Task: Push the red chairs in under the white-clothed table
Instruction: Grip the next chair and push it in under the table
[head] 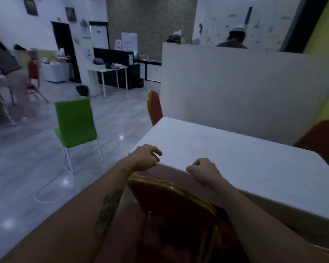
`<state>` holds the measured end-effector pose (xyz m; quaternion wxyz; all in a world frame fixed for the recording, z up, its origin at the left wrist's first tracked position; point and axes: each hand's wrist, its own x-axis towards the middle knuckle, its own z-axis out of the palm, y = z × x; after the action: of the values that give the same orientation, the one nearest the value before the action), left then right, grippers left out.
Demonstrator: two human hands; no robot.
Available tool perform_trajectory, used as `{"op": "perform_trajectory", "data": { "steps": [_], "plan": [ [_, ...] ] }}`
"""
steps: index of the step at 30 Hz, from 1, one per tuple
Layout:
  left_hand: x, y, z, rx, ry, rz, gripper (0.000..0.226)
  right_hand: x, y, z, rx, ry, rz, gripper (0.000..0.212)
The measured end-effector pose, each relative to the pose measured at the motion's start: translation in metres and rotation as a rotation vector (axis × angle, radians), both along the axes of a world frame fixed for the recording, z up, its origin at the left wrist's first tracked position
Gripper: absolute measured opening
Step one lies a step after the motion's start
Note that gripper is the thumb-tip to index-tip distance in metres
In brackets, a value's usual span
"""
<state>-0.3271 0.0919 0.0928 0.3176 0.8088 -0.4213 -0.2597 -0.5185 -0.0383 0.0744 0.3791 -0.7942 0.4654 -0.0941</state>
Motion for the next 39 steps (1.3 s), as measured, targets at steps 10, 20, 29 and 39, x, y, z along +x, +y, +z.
{"op": "perform_trajectory", "data": {
  "steps": [10, 20, 29, 39],
  "plan": [
    [0.228, 0.112, 0.003, 0.070, 0.021, 0.219, 0.040, 0.250, 0.053, 0.000, -0.160, 0.051, 0.168, 0.015],
    [0.387, 0.093, -0.011, 0.102, 0.006, 0.266, 0.037, 0.433, 0.030, -0.014, -0.257, 0.137, 0.260, 0.014],
    [0.542, -0.027, -0.003, 0.053, -0.006, 0.212, 0.039, 0.581, -0.086, -0.014, -0.205, 0.149, 0.198, 0.019],
    [0.667, -0.171, 0.002, -0.242, 0.011, 0.154, 0.028, 0.703, -0.197, -0.012, -0.292, 0.274, 0.102, 0.016]
  ]
}}
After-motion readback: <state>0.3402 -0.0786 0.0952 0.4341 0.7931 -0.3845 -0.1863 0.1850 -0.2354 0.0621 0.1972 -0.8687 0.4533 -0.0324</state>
